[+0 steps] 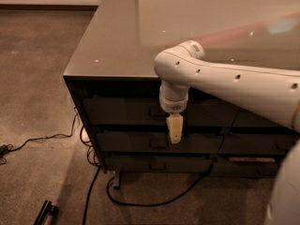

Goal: Open top drawer

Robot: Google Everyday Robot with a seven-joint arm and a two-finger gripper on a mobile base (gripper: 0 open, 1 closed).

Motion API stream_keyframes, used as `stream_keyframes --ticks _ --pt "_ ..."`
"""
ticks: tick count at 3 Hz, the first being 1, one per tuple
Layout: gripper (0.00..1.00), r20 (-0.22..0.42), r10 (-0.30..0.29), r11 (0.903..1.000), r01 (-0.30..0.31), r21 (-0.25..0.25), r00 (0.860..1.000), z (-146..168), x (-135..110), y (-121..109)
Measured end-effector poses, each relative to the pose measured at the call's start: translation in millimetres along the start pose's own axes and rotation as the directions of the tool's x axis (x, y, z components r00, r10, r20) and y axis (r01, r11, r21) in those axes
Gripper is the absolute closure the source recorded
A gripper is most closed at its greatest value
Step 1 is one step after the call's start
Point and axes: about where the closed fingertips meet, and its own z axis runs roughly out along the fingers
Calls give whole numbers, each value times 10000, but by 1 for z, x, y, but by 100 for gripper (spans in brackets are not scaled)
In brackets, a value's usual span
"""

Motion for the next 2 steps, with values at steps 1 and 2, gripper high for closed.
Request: stream_keyframes --ticks 1,2 --pt "0 32 59 10000 -59 -57 10000 3 1 -3" --pt "0 390 255 9995 -248 -190 9989 7 6 5"
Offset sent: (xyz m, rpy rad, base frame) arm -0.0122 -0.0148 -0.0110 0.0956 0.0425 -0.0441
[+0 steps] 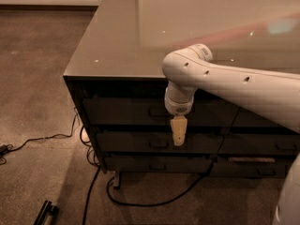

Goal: Open top drawer

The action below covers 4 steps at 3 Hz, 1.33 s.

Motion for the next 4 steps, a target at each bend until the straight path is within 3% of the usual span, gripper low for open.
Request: stream_keyframes --ticks 1,2,4 --pt "0 296 557 9984 -556 -42 9980 12 16 -1" --pt "0 911 1143 9929 -1168 223 9893 19 38 -10" --pt "0 1315 1642 9832 -1730 585 9776 25 60 -24"
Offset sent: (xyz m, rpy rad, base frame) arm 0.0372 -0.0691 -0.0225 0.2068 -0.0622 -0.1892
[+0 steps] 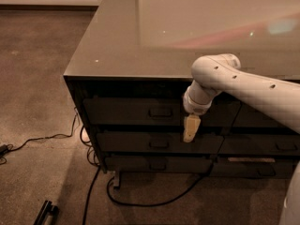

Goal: Open top drawer

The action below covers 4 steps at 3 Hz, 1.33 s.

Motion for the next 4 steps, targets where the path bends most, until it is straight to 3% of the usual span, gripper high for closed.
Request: stream_keyframes --ticks 1,2,4 --pt "25 -53 -91 10000 91 -23 9999 -1 -2 3" --pt "49 -368 -641 9978 635 -175 9973 -4 -15 21" --pt "95 -372 -646 9978 639 -176 9972 -18 -17 19"
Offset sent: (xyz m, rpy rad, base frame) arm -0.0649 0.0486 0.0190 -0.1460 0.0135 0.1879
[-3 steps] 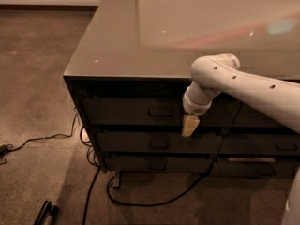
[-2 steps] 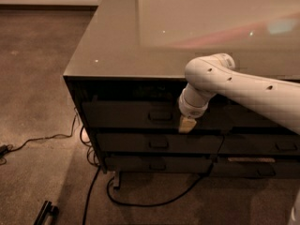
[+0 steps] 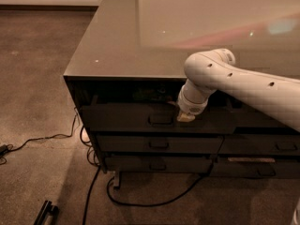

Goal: Open top drawer

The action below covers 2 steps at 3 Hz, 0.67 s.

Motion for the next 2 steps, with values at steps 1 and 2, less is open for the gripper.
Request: stream_keyframes --ticks 1,2 --pt "0 0 0 10000 0 -2 10000 0 0 0" --pt "0 -92 -138 9999 137 -10 9999 7 3 16"
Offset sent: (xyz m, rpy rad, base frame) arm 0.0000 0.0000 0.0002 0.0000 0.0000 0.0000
